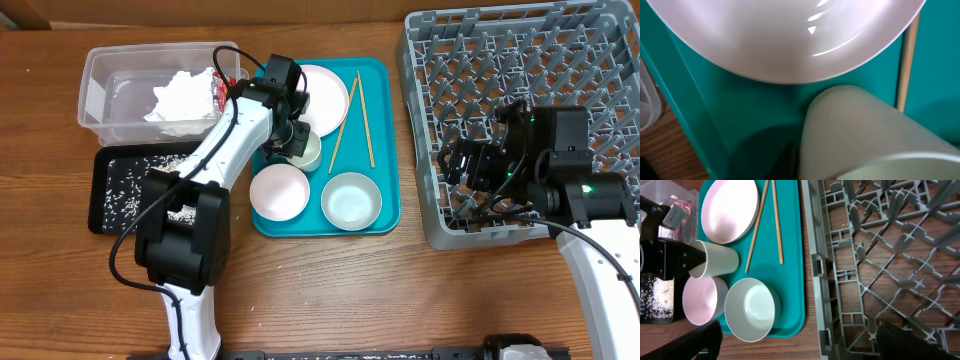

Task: Sort waste into correct bins and load items into the dishwasher
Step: 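Grasp the white paper cup with the left gripper and lift it, then hand the cup from the left gripper to the right gripper, then lower the cup upside down into the dish rack with the right gripper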

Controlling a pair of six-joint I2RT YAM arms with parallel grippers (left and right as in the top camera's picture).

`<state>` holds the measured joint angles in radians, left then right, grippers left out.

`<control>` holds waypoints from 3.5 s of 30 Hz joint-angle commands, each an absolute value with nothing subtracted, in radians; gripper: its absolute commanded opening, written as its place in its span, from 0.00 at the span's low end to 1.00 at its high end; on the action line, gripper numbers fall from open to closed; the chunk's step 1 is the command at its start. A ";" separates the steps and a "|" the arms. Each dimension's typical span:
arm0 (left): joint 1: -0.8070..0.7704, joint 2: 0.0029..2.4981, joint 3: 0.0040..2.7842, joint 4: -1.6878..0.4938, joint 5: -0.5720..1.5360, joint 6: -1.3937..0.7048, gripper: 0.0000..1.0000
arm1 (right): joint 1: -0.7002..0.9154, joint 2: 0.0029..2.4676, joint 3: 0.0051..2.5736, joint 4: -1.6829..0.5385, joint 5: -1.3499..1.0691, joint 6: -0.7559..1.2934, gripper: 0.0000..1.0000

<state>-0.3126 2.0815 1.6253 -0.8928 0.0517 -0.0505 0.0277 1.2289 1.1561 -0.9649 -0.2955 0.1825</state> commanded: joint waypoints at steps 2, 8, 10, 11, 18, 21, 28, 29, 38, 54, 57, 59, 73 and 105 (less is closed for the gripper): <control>-0.315 2.085 1.655 -0.877 0.050 -0.088 0.04 | 0.033 1.229 1.182 -0.947 -0.290 0.183 1.00; -0.298 2.085 1.742 -0.938 0.188 -0.094 0.04 | 0.033 1.234 1.182 -0.902 -0.375 0.186 1.00; -0.270 2.085 1.795 -0.991 0.354 -0.078 0.04 | 0.033 1.246 1.182 -0.863 -0.462 0.186 1.00; -0.257 2.084 1.815 -1.013 0.443 -0.057 0.04 | 0.034 1.254 1.182 -0.842 -0.506 0.186 1.00; -0.149 2.084 1.866 -1.156 1.107 0.101 0.04 | 0.034 1.378 1.182 -0.663 -0.833 0.186 1.00; -0.134 2.084 1.866 -1.213 1.219 0.138 0.04 | 0.034 1.430 1.182 -0.607 -0.923 0.186 1.00; -0.138 2.084 1.866 -1.299 1.394 0.189 0.04 | 0.065 1.511 1.182 -0.415 -1.127 0.212 1.00; -0.141 2.084 1.866 -1.306 1.408 0.190 0.04 | 0.076 1.514 1.182 -0.390 -1.127 0.226 1.00; -0.183 2.084 1.866 -1.347 1.513 0.204 0.04 | 0.177 1.515 1.182 -0.193 -1.108 0.316 1.00; -0.229 2.084 1.866 -1.307 1.509 0.204 0.29 | 0.197 1.515 1.182 -0.161 -1.087 0.372 0.55; -0.228 2.084 1.866 -1.287 1.509 0.202 0.40 | 0.197 1.515 1.182 -0.162 -1.087 0.372 0.52; -0.228 2.084 1.866 -1.274 1.501 0.202 0.45 | 0.194 1.515 1.182 -0.162 -1.093 0.372 0.51; -0.077 2.083 1.889 -1.262 1.150 0.194 0.61 | 0.005 1.379 1.194 -0.571 -0.729 0.390 0.49; -0.169 2.078 2.201 -1.409 0.278 0.000 0.63 | 0.035 1.604 1.399 -1.413 -0.012 0.442 0.51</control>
